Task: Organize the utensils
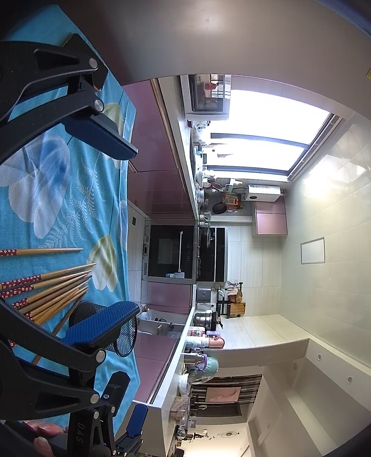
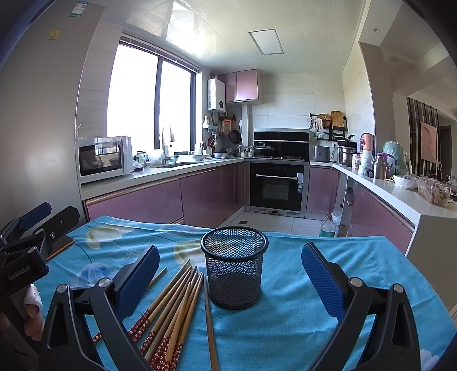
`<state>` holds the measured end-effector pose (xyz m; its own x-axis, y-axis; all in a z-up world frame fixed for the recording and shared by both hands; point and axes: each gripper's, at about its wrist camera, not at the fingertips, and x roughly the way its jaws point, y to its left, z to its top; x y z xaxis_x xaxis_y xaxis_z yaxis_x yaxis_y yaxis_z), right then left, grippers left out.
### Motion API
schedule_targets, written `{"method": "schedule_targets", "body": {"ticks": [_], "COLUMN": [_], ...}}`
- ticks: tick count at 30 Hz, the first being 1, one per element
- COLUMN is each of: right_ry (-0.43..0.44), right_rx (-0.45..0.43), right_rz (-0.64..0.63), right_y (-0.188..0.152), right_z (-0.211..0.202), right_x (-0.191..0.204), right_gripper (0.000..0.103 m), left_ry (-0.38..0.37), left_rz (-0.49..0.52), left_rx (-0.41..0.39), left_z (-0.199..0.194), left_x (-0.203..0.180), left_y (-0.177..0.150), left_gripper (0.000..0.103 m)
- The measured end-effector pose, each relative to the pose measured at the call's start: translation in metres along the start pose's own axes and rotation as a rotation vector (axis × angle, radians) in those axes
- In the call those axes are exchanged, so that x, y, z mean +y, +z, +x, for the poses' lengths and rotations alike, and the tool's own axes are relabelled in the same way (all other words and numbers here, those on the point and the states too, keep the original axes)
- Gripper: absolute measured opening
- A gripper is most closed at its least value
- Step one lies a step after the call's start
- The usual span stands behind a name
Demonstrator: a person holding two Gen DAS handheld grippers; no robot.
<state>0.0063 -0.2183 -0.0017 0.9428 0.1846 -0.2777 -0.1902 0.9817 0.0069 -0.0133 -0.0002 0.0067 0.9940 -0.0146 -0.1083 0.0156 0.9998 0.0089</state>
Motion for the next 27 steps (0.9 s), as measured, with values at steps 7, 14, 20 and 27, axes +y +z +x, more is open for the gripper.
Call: {"method": "schedule_targets", "body": {"ticks": [7, 14, 20, 27], "right_ry": [0.002, 0.003, 0.003, 0.003], "right_rx": [0.001, 0.000, 0.000, 0.001], "right_rz": [0.008, 0.007, 0.008, 0.008], "right_y": [-0.0007, -0.0008, -0.0009, -0.0003], "right_z": [0.0004, 0.0001, 0.0003, 0.0010], "right_x": [-0.0015, -0.0014, -0.0018, -0.0021], "right_gripper": [0.096, 0.096, 0.096, 0.096], "left_ry": [0.001, 0.000, 0.001, 0.001], "left_rz": [-0.002, -0.004, -0.006, -0.006], "left_rx": [0.001, 0.002, 0.002, 0.003], "left_z": [0.0020, 0.0020, 0.0025, 0.0025], "left_x": [0.0019, 0.0019, 0.0016, 0.0015], "left_y": [-0.0019, -0.0019, -0.0023, -0.0022], "left_gripper": [0.097, 0.097, 0.097, 0.097]}}
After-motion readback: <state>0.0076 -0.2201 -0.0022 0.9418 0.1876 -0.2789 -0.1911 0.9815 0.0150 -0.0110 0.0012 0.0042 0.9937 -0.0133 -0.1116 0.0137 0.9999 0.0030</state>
